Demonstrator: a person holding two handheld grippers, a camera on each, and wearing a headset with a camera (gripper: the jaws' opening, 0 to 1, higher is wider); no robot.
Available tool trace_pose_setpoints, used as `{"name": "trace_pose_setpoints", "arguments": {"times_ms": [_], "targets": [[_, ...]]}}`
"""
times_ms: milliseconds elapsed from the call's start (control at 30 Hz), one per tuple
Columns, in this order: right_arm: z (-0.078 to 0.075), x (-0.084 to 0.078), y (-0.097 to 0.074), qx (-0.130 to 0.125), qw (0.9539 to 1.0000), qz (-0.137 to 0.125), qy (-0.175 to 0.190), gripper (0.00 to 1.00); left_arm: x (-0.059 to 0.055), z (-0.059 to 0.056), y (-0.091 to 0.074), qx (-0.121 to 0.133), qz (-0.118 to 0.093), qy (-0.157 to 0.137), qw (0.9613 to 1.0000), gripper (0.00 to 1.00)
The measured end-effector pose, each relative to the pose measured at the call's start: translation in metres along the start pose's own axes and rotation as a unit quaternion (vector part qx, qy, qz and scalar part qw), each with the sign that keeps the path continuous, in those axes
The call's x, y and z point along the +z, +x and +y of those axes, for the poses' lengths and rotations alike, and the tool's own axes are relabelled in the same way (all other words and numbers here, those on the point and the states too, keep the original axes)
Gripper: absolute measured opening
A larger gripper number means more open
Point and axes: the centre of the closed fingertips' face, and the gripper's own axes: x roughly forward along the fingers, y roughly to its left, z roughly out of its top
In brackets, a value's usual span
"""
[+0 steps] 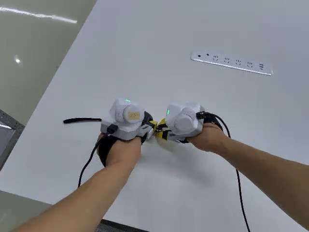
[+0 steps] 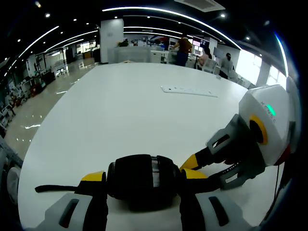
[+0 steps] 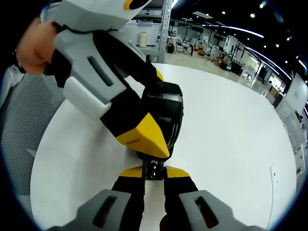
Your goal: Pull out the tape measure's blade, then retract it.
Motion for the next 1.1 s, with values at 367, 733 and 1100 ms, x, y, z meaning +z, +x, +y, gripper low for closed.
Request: {"name": "trace_pose_setpoints", "arguments": {"times_ms": [367, 733, 1100], "targets": [[-0.0016, 0.0014, 0.0017, -0.026, 0.9994, -0.008, 0.023, 0.15, -0.0001, 0.0, -0.0001, 0.001, 0.0, -0.001, 1.0, 0.57], [-0.0016, 0.0034, 0.0036, -0.035, 0.9987, -0.006, 0.035, 0.15, 0.0, -0.0001, -0.0003, 0.001, 0.001, -0.002, 1.0, 0.57], [-0.0025, 0.0035, 0.0046, -0.04, 0.9982, 0.009, 0.043, 0.15, 0.0, -0.0001, -0.0002, 0.002, 0.0, -0.004, 1.0, 0.57]]}}
